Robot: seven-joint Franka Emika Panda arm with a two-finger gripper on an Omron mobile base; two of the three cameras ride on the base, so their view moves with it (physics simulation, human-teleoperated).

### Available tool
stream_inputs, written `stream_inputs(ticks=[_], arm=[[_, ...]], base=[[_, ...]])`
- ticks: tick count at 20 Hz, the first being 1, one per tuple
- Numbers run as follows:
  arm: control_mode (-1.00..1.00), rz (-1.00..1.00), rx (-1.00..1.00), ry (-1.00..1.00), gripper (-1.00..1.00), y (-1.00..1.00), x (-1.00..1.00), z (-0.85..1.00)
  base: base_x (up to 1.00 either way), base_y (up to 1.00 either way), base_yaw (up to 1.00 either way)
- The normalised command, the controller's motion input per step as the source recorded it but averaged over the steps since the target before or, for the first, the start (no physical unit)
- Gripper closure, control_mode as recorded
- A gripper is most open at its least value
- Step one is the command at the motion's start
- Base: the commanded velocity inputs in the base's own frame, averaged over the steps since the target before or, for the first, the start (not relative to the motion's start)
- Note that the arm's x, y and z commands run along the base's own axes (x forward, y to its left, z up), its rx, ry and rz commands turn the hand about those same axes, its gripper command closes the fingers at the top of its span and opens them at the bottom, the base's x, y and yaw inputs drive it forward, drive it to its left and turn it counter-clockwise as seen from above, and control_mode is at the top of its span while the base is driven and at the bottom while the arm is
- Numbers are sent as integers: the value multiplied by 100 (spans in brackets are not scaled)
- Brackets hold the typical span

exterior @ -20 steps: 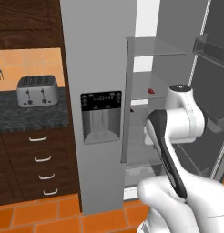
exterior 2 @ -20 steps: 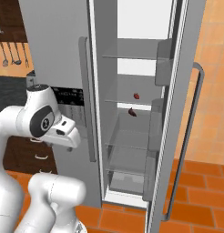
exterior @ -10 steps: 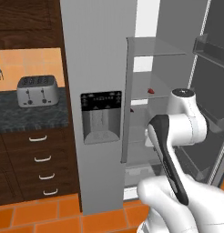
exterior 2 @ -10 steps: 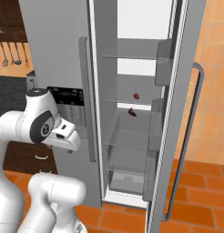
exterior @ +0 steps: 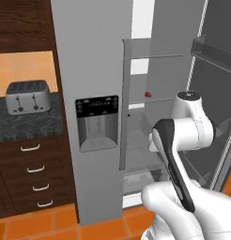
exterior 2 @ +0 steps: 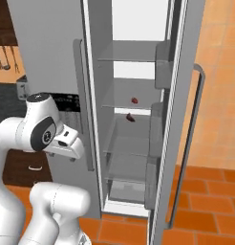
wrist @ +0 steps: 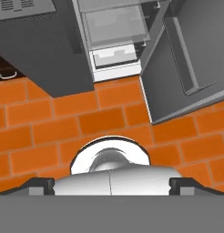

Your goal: Take the strawberry from the fridge and place it on top of the pancake, located on the dining counter.

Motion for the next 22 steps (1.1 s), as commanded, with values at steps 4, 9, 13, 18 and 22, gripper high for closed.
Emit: stream_inputs(ticks=[4,9,13,18,22], arm=[[100,0,0,0,-100,0,0,0],[100,0,0,0,-100,0,0,0],[100,0,0,0,-100,0,0,0],[100,0,0,0,-100,0,0,0],[100,0,0,0,-100,0,0,0]], base=[[69,0,-9],[53,0,-1],[35,-10,0],[30,-33,0],[15,-37,0]])
